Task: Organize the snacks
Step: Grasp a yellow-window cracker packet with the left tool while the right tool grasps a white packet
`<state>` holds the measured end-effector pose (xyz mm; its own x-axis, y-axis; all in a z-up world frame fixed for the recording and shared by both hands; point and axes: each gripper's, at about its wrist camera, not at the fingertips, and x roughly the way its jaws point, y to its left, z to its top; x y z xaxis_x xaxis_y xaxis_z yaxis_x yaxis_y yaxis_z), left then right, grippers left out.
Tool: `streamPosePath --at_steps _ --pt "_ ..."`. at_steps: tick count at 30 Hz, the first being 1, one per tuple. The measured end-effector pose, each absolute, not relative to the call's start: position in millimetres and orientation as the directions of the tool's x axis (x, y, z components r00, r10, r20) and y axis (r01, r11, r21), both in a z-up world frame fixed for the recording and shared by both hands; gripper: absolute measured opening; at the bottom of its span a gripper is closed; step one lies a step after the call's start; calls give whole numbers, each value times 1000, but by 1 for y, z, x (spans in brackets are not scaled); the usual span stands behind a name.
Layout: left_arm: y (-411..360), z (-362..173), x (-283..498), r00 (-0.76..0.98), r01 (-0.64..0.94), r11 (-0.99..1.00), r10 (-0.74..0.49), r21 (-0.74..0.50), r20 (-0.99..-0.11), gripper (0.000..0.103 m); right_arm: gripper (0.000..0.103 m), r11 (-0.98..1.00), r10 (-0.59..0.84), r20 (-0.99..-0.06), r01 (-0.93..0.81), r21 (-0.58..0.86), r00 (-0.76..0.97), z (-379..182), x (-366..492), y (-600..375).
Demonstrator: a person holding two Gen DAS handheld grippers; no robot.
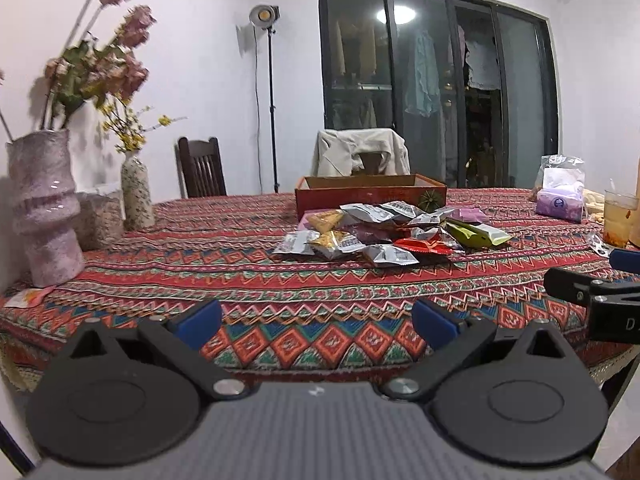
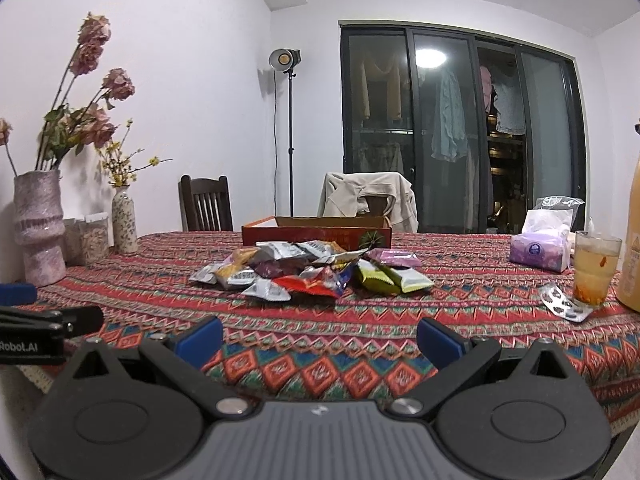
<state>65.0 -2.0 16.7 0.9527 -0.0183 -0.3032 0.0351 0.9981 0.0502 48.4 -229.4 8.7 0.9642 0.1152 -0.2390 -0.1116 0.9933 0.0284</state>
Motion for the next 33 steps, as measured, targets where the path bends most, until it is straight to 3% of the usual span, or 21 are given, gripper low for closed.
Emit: streamPosePath --at_steps 14,20,24,28,33 --pt "-10 34 180 927 44 998 -29 33 -374 103 103 998 67 -297 -59 36 952 24 148 -255" --pt "0 26 227 898 24 1000 -24 -4 -440 103 102 989 146 -338 -130 69 930 23 187 -252" --pt "18 17 248 880 -8 1000 7 0 -475 103 88 973 231 -379 -213 89 896 18 214 -231" --pt "40 8 262 861 -43 999 36 -2 -507 103 83 941 339 -414 -309 140 845 14 249 -203" --pt "58 4 276 846 -76 997 52 -25 -531 103 65 925 374 -457 -357 128 807 8 299 -164"
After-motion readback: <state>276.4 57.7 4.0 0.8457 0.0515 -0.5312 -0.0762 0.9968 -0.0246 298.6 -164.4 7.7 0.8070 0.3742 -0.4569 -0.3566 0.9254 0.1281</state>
